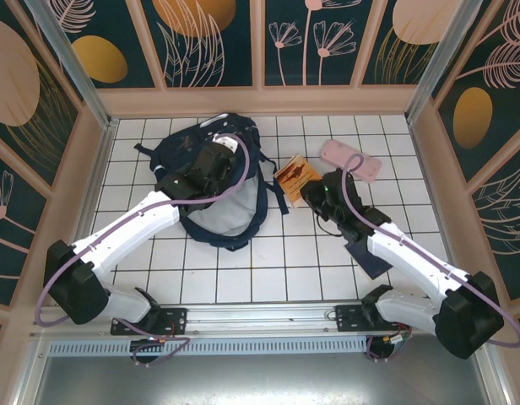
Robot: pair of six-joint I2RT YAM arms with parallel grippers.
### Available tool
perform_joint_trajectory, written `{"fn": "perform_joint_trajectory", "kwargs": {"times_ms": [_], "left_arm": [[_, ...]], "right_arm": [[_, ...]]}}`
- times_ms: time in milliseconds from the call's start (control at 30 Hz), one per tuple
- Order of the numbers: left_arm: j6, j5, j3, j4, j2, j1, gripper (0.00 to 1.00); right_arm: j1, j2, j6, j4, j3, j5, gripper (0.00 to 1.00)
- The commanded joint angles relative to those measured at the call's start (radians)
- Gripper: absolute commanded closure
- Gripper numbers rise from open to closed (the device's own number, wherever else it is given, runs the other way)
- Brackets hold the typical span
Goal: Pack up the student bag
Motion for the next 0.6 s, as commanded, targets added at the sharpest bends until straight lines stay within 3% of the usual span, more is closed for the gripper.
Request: {"fn": "perform_joint_trajectory", "kwargs": {"times_ms": [0, 133, 233, 300, 567], "left_arm": [[-0.064, -0.023, 0.014, 0.212, -0.039, -0.004, 1.0], [-0.137, -0.083, 0.048, 0.221, -0.015, -0.005, 1.0], [-0.173, -0.067, 0.057, 0.242, -0.008, -0.003, 1.0], [-0.18, -0.04, 0.063, 0.252, -0.004, -0.004, 1.0], [-0.196, 0.004, 0.111, 0.225, 0.012, -0.004, 1.0]], "right_arm": [[-0.001, -0.059, -0.047, 0.173, -0.03, -0.104, 1.0], [0.011, -0.088, -0.068, 0.206, -0.054, -0.152, 1.0], [0.037, -0.135, -0.058, 0.204, -0.093, -0.09, 1.0], [0.04, -0.14, -0.042, 0.253, -0.122, -0.126, 1.0], [0.079, 0.062, -0.033, 0.423, -0.077, -0.319, 1.0]]}}
